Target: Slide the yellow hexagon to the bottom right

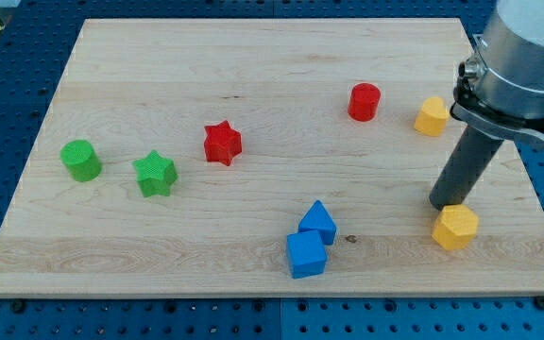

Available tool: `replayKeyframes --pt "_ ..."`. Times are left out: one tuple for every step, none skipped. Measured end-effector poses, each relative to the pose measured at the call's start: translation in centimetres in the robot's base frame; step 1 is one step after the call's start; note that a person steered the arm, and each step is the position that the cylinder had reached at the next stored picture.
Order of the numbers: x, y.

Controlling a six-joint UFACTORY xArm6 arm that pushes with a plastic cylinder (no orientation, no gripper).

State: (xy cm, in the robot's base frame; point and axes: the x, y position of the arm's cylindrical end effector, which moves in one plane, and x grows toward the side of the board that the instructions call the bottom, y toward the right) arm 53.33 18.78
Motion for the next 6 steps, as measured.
replayKeyframes --pt "1.0 0.6" --pt "0.8 0.0" --pt "1.2 -1.8" --pt "3.3 -2.7" --pt "5.7 -3.1" --pt "8.2 -3.0"
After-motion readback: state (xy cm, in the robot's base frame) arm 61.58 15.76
